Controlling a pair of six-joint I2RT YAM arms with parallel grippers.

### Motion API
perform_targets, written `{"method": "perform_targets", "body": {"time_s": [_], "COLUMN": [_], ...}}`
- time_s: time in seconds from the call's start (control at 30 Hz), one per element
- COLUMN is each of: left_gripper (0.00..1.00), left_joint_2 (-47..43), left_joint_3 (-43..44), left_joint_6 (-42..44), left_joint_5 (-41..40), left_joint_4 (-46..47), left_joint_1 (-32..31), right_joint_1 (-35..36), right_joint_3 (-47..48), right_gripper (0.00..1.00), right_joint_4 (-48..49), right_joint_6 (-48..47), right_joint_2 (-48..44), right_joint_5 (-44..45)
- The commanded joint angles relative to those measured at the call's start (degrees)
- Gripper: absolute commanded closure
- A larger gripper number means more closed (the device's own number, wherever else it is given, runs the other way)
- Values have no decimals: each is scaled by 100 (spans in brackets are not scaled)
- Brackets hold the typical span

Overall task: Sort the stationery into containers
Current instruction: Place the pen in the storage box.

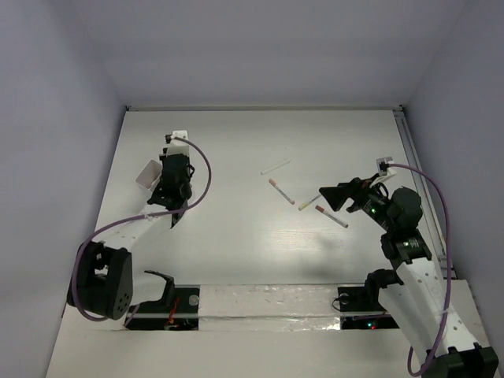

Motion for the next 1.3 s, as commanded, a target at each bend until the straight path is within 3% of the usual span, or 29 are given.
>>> {"method": "perform_targets", "body": {"time_s": [0.0,0.33,0.57,0.87,0.97,1.27], "left_gripper": [100,100,100,92,100,100], "left_joint_2": [96,307,649,685,711,579], "left_joint_3": [-127,-408,-557,-549,-496,-593], "left_joint_6": [112,-72,86,103,121,569], "left_joint_5": [-197,-969,-1708,-1981,-1981,-2104], "left_joint_4": [637,918,1217,1270,1218,1578], "left_joint_1": [29,-76,-691,-744,-744,-621], "right_joint_1": [45,45,45,45,45,45], "right_joint_3": [202,220,228,220,220,228], "right_gripper": [0,0,0,0,0,0], "right_joint_4": [121,69,95,104,86,95], "right_joint_6": [-52,-70,-61,-61,-61,-61], "right_joint_2": [-95,-130,-104,-104,-95,-113], "right_joint_5": [72,116,19,19,28,10]}}
